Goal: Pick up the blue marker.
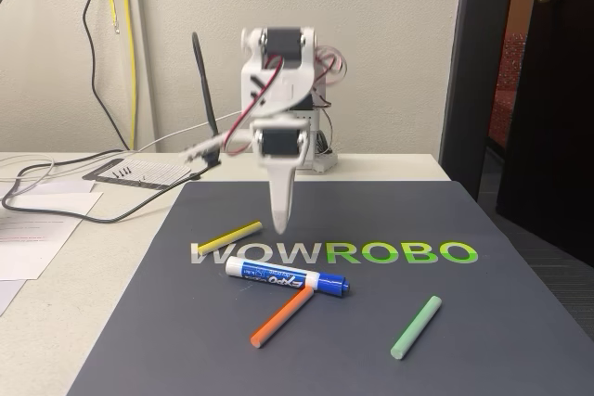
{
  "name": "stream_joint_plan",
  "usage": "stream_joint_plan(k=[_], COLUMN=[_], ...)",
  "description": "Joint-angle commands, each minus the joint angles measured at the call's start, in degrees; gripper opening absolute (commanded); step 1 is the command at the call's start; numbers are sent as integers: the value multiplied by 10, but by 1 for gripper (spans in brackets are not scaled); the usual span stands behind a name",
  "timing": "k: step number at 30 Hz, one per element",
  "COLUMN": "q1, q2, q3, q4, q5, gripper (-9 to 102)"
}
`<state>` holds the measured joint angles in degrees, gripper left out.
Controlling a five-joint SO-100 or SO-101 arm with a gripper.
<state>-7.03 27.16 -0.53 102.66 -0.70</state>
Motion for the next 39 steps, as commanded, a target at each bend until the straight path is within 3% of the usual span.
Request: stream_joint_plan(k=[1,17,39], q1=[8,19,30], q2=[-67,-110,-131], q3=[-174,-171,-171], q4=[11,-33,-30], q5=[-7,-25,-67], gripper=[16,18,20])
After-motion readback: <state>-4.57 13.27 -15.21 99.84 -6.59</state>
